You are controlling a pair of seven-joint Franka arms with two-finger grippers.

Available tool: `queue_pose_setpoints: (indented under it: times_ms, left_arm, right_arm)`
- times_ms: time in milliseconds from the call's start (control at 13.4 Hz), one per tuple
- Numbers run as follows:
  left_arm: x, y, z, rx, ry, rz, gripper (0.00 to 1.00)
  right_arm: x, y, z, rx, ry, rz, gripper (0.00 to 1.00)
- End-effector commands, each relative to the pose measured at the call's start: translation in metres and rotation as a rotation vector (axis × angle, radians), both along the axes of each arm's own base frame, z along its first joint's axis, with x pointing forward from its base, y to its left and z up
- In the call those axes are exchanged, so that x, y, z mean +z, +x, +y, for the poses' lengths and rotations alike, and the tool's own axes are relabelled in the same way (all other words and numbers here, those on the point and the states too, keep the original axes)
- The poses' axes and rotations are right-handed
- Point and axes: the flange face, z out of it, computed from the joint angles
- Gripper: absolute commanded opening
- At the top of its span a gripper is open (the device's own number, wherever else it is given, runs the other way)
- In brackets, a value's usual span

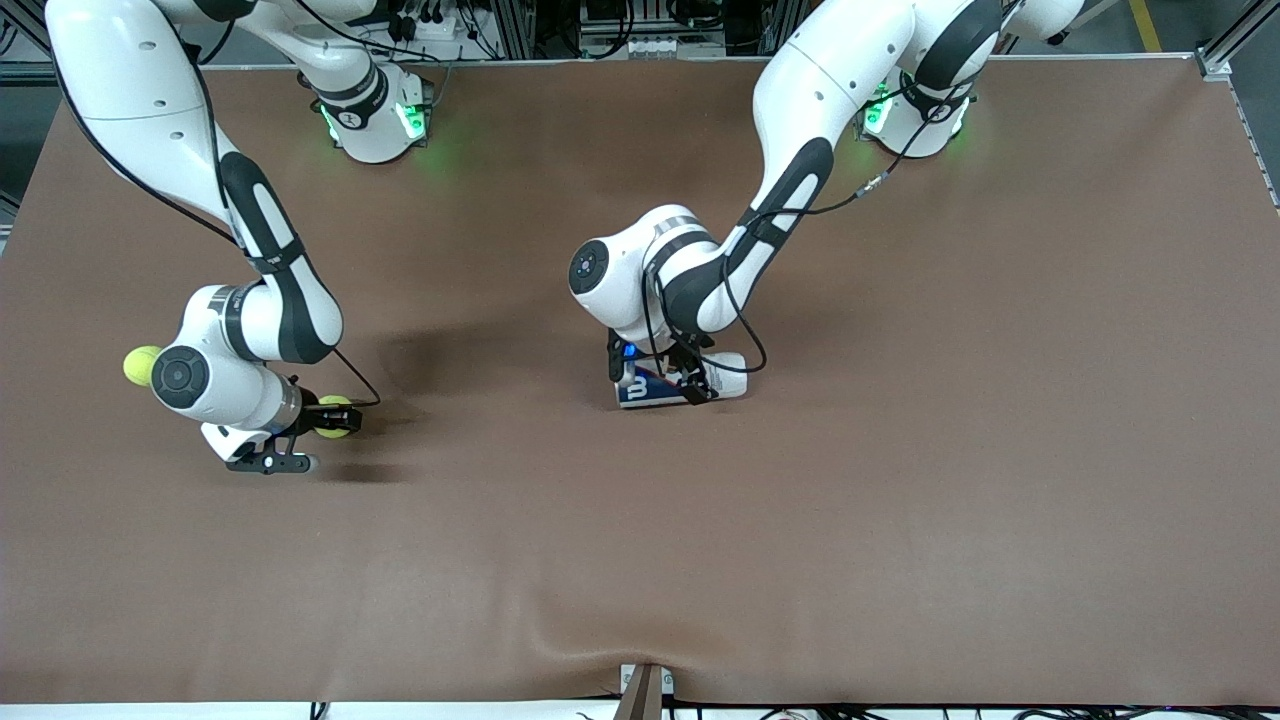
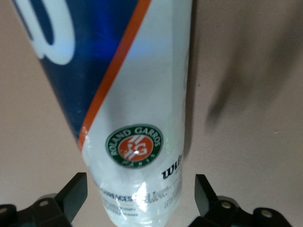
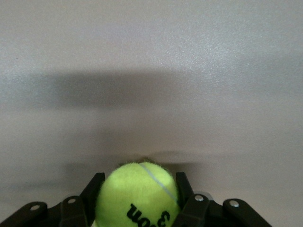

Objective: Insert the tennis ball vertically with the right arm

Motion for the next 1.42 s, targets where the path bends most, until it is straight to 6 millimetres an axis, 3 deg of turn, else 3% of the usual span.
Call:
queue_pose_setpoints:
  times_ms: [0,373,522,746,970,1044,1119,1343]
  left_arm:
    - [-0.007,0.011,0.007,-0.015,0.013,-0.002,1.00]
    - [-0.020,0.019,0.020,0.003,0.040,-0.004,1.00]
    - [-0.025,0.020,0.022,0.013,0.048,-0.007,1.00]
    - [-0.027,0.019,0.022,0.013,0.047,-0.004,1.00]
    - [-0.030,0.020,0.024,0.014,0.052,-0.001,1.00]
    - [-0.032,0.019,0.024,0.014,0.053,0.000,1.00]
    - [-0.034,0.018,0.024,0.015,0.054,0.000,1.00]
    - [-0.034,0.018,0.024,0.017,0.054,-0.001,0.83]
  right_arm:
    - [0.023,-0.003,-0.001,0.004,-0.001,-0.001,0.19]
    - [0.102,0.021,-0.007,-0.010,0.011,0.037,0.00]
    - [0.133,0.031,-0.015,-0.025,0.008,0.048,0.00]
    - [0.196,0.040,-0.028,-0.040,0.006,0.051,0.00]
    - [0.247,0.048,-0.032,-0.082,-0.002,0.020,0.00]
    - [0.274,0.047,-0.031,-0.122,-0.002,-0.023,0.00]
    - [0.284,0.047,-0.031,-0.141,-0.004,-0.039,0.00]
    - [0.325,0.035,-0.038,-0.133,-0.017,-0.057,0.00]
